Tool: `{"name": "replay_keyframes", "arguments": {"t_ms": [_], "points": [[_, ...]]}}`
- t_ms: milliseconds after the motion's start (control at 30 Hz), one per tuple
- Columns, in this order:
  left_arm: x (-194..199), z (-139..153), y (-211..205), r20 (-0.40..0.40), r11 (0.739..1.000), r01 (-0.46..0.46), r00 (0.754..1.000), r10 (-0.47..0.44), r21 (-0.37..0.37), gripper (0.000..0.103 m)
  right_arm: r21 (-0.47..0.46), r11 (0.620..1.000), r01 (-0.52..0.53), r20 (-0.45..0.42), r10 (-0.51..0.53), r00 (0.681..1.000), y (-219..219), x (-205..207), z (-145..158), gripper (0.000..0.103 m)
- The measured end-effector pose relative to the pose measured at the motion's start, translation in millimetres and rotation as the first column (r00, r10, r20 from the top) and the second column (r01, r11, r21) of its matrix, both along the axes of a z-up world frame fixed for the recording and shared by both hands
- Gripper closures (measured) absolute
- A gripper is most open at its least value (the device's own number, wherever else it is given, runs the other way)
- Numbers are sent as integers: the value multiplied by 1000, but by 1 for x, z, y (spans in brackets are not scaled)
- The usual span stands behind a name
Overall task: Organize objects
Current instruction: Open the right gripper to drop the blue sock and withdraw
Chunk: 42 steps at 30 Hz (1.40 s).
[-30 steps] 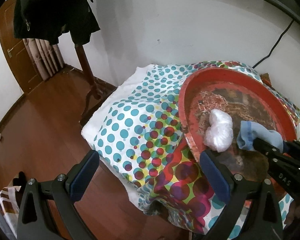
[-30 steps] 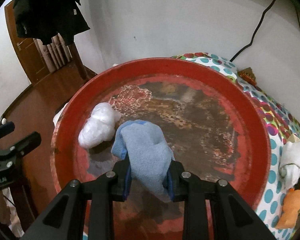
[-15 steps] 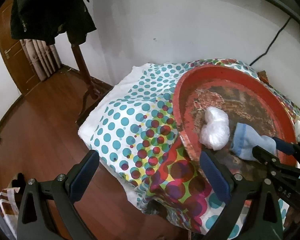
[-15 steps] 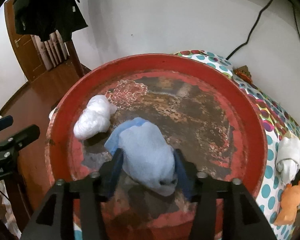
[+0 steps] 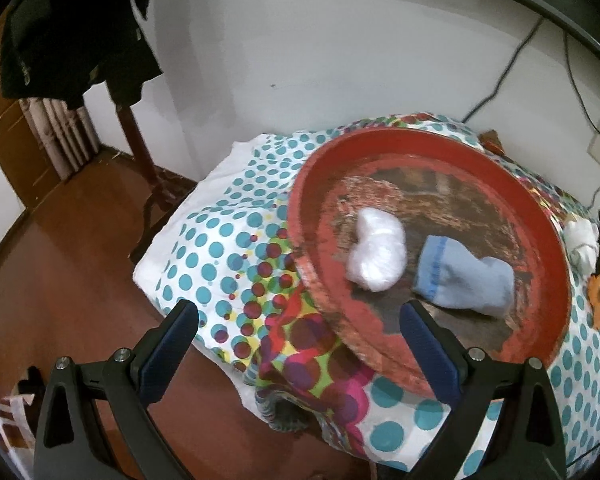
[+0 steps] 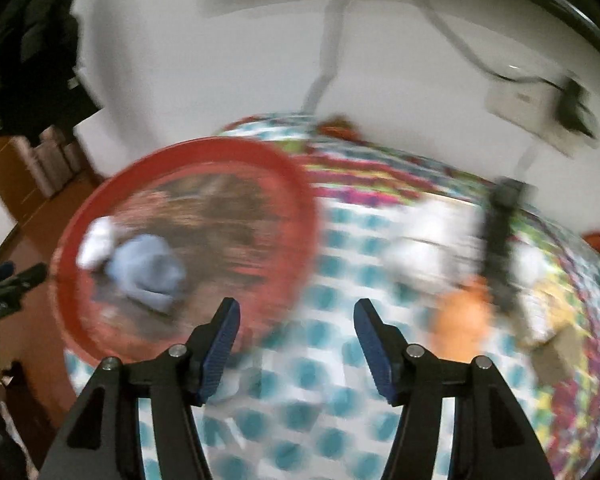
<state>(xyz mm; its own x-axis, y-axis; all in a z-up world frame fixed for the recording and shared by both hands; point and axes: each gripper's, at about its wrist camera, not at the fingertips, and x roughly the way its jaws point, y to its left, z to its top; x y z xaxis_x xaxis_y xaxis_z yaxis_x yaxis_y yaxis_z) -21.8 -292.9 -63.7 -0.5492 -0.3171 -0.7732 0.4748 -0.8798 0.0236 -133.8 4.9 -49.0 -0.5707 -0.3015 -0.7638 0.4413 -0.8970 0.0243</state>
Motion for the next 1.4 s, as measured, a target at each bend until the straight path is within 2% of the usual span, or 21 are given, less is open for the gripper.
{"name": "replay_keyframes", "arguments": {"t_ms": [133, 267, 333, 467, 667, 867, 1000, 1167, 1233, 1267, 1400], "points": [[-4, 1, 11, -1, 999, 39, 999, -39, 12, 3, 12, 993, 115, -30, -114, 993, 74, -8, 3, 42], [-7, 2, 23, 4, 998, 62, 998, -62, -8, 3, -23, 973, 228, -5, -228, 974, 155, -18, 2, 42], [-7, 2, 29, 9, 997, 78, 997, -78, -25, 2, -12, 969, 246, -12, -246, 969, 183, -20, 1, 42], [-11, 3, 44, 24, 993, 113, 993, -112, -39, 2, 37, 981, 193, -23, -192, 981, 217, -25, -7, 42], [-14, 13, 72, 15, 983, 178, 984, -177, -40, 2, 75, 991, 107, -11, -106, 994, 236, -36, -29, 42], [-27, 23, 117, 35, 962, 271, 962, -269, -38, 1, 87, 996, 31, -15, -29, 999, 235, -49, -41, 42], [-38, 30, 157, 42, 931, 360, 933, -358, -56, 0, 74, 997, -12, -7, 13, 1000, 231, -56, -48, 42], [-58, 25, 202, 68, 899, 437, 899, -434, -37, 0, 39, 999, -29, -16, 30, 999, 230, -62, -54, 42], [-66, 22, 222, 72, 883, 468, 883, -464, -36, 0, 14, 1000, -24, -19, 24, 1000, 232, -62, -55, 44], [-69, 20, 230, 77, 876, 481, 875, -478, -29, 0, 4, 1000, -20, -24, 21, 1000, 234, -62, -56, 50], [-84, 11, 260, 91, 851, 525, 847, -523, 3, 0, -14, 1000, -4, -30, 3, 1000, 238, -62, -56, 50]]}}
